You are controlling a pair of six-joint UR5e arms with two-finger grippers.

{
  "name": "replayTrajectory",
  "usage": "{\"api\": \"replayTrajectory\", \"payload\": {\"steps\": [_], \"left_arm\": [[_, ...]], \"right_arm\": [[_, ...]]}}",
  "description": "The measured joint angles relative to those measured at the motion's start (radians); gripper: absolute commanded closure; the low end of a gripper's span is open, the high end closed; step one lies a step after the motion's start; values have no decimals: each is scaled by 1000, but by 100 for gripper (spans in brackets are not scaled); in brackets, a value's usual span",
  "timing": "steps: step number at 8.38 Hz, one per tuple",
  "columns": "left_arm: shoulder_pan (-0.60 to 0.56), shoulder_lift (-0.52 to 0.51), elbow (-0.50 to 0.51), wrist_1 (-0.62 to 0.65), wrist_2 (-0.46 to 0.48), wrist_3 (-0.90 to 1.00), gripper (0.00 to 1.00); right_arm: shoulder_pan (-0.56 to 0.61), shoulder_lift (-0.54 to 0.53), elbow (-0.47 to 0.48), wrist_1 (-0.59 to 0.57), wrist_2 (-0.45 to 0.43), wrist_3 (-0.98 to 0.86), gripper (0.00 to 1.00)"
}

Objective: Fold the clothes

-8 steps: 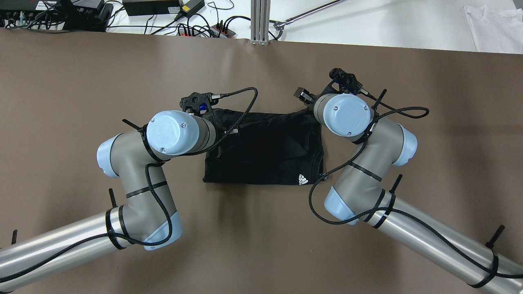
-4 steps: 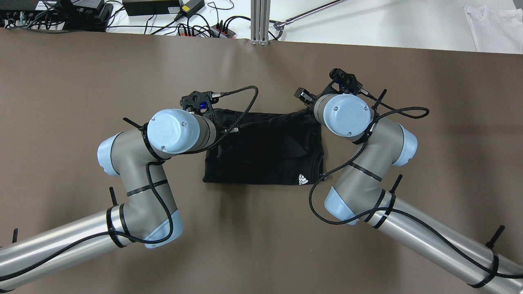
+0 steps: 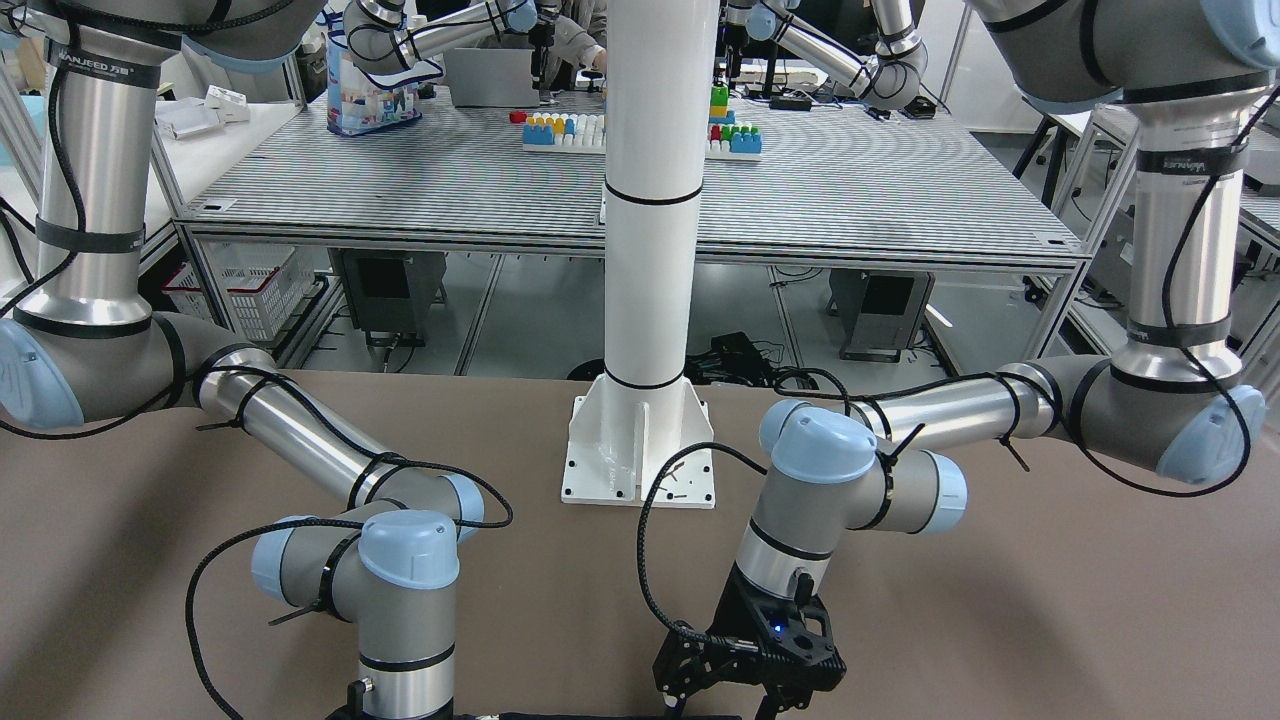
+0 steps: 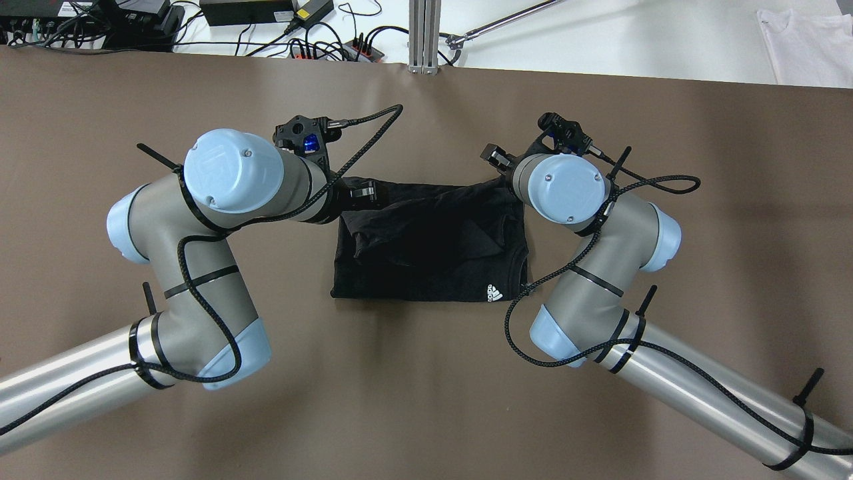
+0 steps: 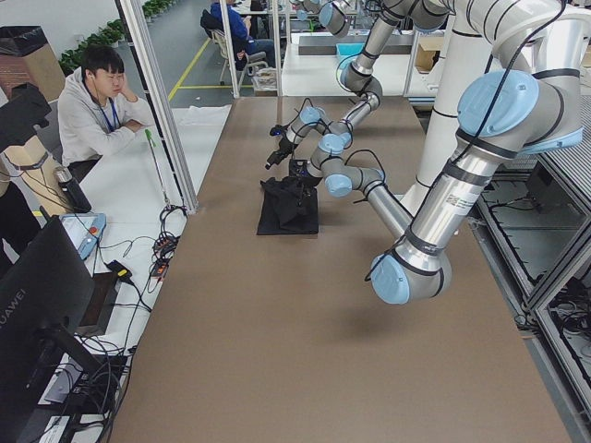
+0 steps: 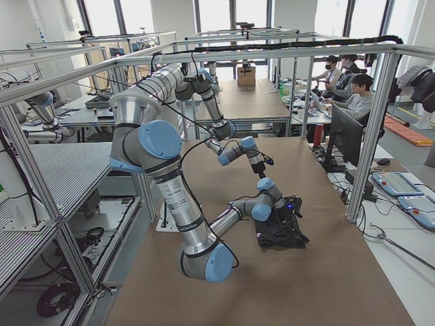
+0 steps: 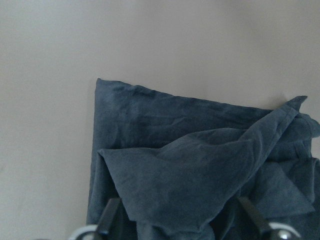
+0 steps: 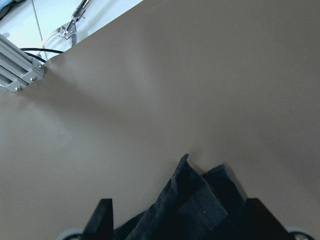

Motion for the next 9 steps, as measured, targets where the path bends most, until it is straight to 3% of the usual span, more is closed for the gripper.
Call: {"api": "replayTrajectory", "payload": {"steps": [2, 4, 5, 7, 8, 9], "left_arm": [[96, 9, 16, 8, 121, 5, 3], [111, 6, 48, 7, 154, 29, 2], [99, 5, 68, 4, 158, 41, 12], [66, -30, 123, 1, 159, 50, 92], [57, -61, 156, 0, 159, 50, 100], [51, -81, 176, 0, 157, 51, 100]], "right_arm": [[0, -2, -2, 0, 0, -6, 6], [0, -2, -2, 0, 0, -10, 6], [0, -3, -2, 0, 0, -10, 6], [0, -3, -1, 0, 1, -10, 6], [0, -3, -1, 0, 0, -10, 6], [0, -3, -1, 0, 0, -10, 6]]}}
